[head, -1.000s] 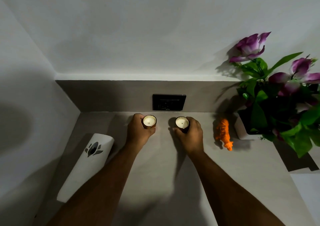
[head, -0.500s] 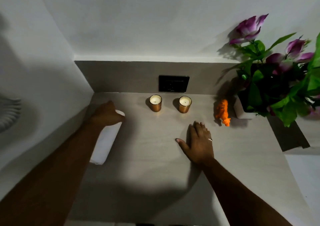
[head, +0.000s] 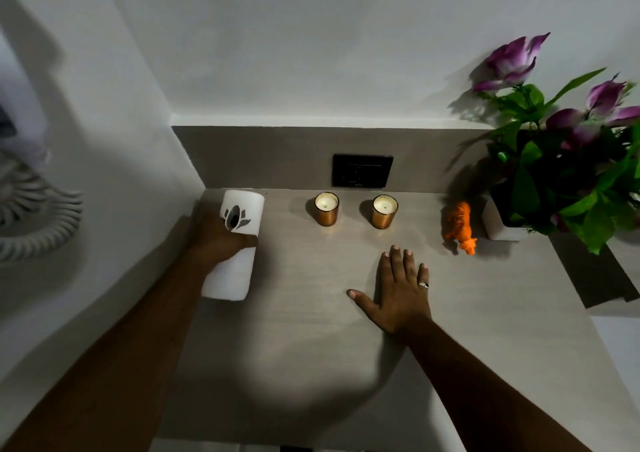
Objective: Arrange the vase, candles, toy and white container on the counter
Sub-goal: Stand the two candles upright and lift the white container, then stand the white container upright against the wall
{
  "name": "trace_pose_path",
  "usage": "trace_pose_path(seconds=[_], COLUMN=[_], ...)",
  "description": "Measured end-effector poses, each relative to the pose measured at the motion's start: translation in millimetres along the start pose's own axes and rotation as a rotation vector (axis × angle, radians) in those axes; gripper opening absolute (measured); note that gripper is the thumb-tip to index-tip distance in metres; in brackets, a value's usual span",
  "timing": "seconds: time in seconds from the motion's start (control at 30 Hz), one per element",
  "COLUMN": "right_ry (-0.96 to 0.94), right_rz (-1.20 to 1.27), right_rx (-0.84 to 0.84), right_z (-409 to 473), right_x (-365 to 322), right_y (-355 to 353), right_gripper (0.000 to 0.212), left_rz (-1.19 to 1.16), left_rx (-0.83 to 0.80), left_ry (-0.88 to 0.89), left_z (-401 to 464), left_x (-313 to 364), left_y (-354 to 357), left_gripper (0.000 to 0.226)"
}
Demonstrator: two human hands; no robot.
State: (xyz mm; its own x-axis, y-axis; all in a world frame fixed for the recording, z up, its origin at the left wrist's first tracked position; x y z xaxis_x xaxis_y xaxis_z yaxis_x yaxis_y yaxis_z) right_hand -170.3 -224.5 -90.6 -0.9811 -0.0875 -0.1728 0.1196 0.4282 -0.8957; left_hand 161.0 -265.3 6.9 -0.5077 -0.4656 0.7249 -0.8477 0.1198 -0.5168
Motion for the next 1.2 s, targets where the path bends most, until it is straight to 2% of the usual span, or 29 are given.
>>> trace_pose_path(seconds=[0.17, 0.33, 0.63, 0.77, 0.93, 1.0, 1.13, 1.2], right_ry=[0.021, 0.017, 0.032, 0.027, 0.017, 0.011, 0.026, 0.052], right_rz=[0.005, -0.005, -0.016, -0.02, 0.008, 0.04, 0.157, 0.284], right_rx=[0.008, 0.055, 0.077, 0.087, 0.095, 0.098, 0.132, 0.188], right_z=[6.5, 8.9, 11.5, 12.5, 9.9, 5.1, -16.2, -31.5], right_x=[-9.7, -11.3, -10.9, -10.3, -9.5, -8.1, -2.6, 3.1], right_y=[-0.9, 0.9, 2.6, 3.8, 1.8, 0.6, 2.9, 5.6], right_gripper=[0.118, 0.114, 0.11, 0.11, 0.111, 0.109, 0.097, 0.087], left_rz=[-0.007, -0.09, -0.242, -0.273, -0.037, 0.169, 0.733, 0.859], left_rx=[0.313, 0.466, 0.577, 0.561, 0.644, 0.518, 0.052, -0.03], left_ry=[0.077, 0.161, 0.314, 0.367, 0.176, 0.206, 0.388, 0.417], left_z=[27.8, 56.5, 59.8, 51.6, 13.1, -10.2, -35.4, -38.4], left_x=[18.0, 22.6, 4.4, 3.5, -14.4, -25.7, -43.4, -45.9], left_y=[-26.1, -33.1, -16.2, -16.8, 34.4, 80.7, 159.9, 176.1], left_gripper=[0.087, 0.092, 0.098, 0.099, 0.104, 0.096, 0.084, 0.083])
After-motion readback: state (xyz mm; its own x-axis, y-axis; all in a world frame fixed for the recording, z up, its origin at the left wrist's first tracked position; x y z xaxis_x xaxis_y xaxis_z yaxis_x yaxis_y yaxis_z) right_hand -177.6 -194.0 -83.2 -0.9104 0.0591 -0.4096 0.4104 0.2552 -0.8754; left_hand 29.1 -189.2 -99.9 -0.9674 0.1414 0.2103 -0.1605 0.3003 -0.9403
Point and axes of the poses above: each hand's wrist, its own z-axis towards the middle knuckle, its own y-axis out of the palm, x = y × z, the point moved 1 cm from there along z, towards the middle knuckle, and after that the axes turned 15 degrees about -x, right-handed, at the moved point
